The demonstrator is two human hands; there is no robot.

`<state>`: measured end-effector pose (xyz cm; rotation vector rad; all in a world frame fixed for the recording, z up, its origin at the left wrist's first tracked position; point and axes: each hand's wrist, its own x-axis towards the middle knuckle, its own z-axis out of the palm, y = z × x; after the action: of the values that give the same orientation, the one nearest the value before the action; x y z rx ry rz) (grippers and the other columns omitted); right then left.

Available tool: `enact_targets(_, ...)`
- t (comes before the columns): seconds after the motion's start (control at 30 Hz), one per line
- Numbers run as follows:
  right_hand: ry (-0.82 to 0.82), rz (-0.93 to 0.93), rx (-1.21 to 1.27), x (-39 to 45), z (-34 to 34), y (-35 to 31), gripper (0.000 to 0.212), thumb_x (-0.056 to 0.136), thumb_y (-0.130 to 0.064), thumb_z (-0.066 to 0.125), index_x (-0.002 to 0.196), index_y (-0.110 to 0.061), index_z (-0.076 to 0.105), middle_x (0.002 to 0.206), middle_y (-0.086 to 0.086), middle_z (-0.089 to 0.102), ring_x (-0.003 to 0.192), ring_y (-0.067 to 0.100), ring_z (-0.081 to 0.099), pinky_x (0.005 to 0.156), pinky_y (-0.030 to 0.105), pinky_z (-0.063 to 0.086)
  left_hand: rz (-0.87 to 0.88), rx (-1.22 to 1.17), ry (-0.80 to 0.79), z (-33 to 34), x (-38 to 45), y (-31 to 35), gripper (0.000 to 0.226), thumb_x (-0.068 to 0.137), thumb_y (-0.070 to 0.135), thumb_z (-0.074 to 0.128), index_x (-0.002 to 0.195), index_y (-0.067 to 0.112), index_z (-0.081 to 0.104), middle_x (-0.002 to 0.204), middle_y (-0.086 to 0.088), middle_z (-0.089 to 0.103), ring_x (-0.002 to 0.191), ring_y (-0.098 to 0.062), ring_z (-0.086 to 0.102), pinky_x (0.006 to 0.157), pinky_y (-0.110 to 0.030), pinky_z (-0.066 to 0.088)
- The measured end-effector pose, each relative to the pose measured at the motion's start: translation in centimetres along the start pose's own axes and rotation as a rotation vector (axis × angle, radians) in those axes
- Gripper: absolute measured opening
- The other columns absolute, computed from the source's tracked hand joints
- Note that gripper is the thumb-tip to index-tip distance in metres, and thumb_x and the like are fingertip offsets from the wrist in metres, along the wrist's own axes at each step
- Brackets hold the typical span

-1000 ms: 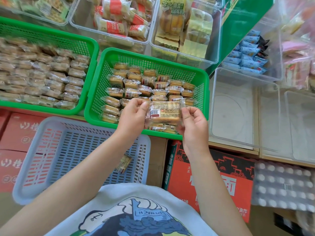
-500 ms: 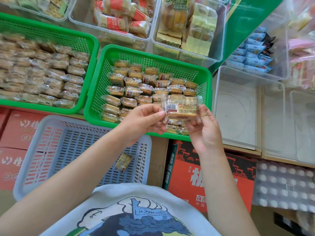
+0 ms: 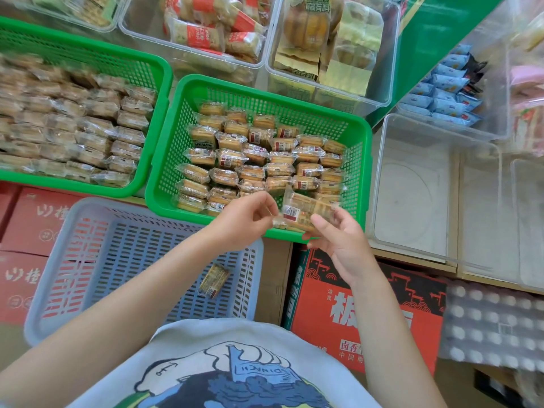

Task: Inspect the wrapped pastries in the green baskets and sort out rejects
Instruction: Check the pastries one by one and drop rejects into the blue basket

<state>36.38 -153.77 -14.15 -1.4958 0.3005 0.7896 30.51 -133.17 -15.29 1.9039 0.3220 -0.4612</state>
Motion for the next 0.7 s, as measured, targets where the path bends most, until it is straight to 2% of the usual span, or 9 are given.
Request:
enact_targets(0.1,0.101,-0.072,-0.107,1.3,-0.9,0.0,0.022,0.092,-0.005,0.067,0.11,-0.017,0.064,0.105,0.002,0.07,0.097,0.021,0.067,0.085,0.037,0.057,0.077,0.36,0.138,0.5,1.5,-2.3,0.027,0.098,0.009,0.053,0.123,0.017,0.061,0.127,-0.002,0.057,0.122,-0.021,0.05,0.102,-0.038,0.044)
enact_targets(0.17,0.132,-0.097,-0.17,2.3,-0.9,0.0,0.028,0.089,-0.007,0.071,0.112,-0.02,0.065,0.106,0.0,0.07,0.103,0.021,0.066,0.09,0.038,0.055,0.118,0.616,0.065,0.8,2.5,-3.6,0.037,0.102,0.025,0.048,0.139,0.02,0.054,0.149,-0.003,0.045,0.141,-0.023,0.034,0.114,-0.043,0.031)
enact_targets(0.23,0.141,-0.138,-0.307,3.4,-0.3,0.2,0.033,0.087,-0.01,0.075,0.115,-0.025,0.064,0.107,-0.003,0.069,0.102,0.016,0.065,0.088,0.031,0.053,0.111,0.781,-0.031,0.7,2.9,-4.7,0.046,0.106,0.04,0.035,0.148,0.024,0.046,0.161,0.001,0.032,0.15,-0.021,0.02,0.119,-0.046,0.021)
enact_targets(0.3,0.122,-0.224,-0.526,4.4,0.6,0.7,0.037,0.086,-0.01,0.075,0.118,-0.025,0.064,0.107,-0.005,0.067,0.097,0.011,0.063,0.084,0.023,0.05,0.117,0.846,-0.044,0.2,3.0,-5.5,0.054,0.105,0.049,0.023,0.149,0.028,0.046,0.163,0.003,0.029,0.151,-0.02,0.018,0.118,-0.047,0.018)
enact_targets(0.37,0.1,-0.348,-0.808,5.2,1.4,1.3,0.038,0.086,-0.009,0.074,0.121,-0.02,0.065,0.11,-0.005,0.065,0.097,0.012,0.059,0.084,0.021,0.048,0.118,0.864,-0.032,-0.2,2.9,-5.6,0.066,0.098,0.054,0.013,0.146,0.03,0.05,0.161,0.004,0.033,0.15,-0.02,0.021,0.118,-0.049,0.02)
enact_targets(0.43,0.071,-0.477,-1.034,5.7,1.9,2.0,0.038,0.087,-0.008,0.071,0.123,-0.016,0.063,0.114,-0.001,0.063,0.105,0.018,0.056,0.09,0.03,0.048,0.112,0.873,-0.034,-0.4,3.0,-5.7,0.073,0.092,0.056,0.007,0.143,0.029,0.053,0.159,0.003,0.036,0.148,-0.021,0.024,0.117,-0.051,0.023)
enact_targets(0.5,0.04,-0.588,-1.167,5.9,2.5,2.3,0.038,0.088,-0.006,0.069,0.124,-0.013,0.061,0.115,0.003,0.063,0.107,0.023,0.053,0.09,0.035,0.045,0.119,0.881,-0.021,-0.2,3.0,-5.9,0.073,0.092,0.055,0.009,0.14,0.028,0.057,0.156,0.002,0.041,0.146,-0.022,0.029,0.113,-0.051,0.026)
enact_targets(0.6,0.026,-0.683,-1.268,6.0,3.5,2.3,0.037,0.086,-0.001,0.066,0.121,-0.011,0.058,0.11,0.005,0.063,0.101,0.028,0.052,0.084,0.04,0.047,0.122,0.888,0.01,-0.1,3.1,-6.0,0.068,0.092,0.051,0.015,0.137,0.028,0.06,0.152,0.002,0.046,0.141,-0.022,0.034,0.109,-0.048,0.029)
enact_targets(0.7,0.031,-0.712,-1.43,6.4,4.1,2.5,0.032,0.079,0.01,0.061,0.106,-0.008,0.057,0.098,0.01,0.059,0.088,0.031,0.051,0.07,0.046,0.051,0.124,0.886,0.046,0.2,3.2,-6.2,0.063,0.093,0.048,0.019,0.136,0.028,0.061,0.15,0.002,0.05,0.139,-0.022,0.038,0.107,-0.047,0.031)
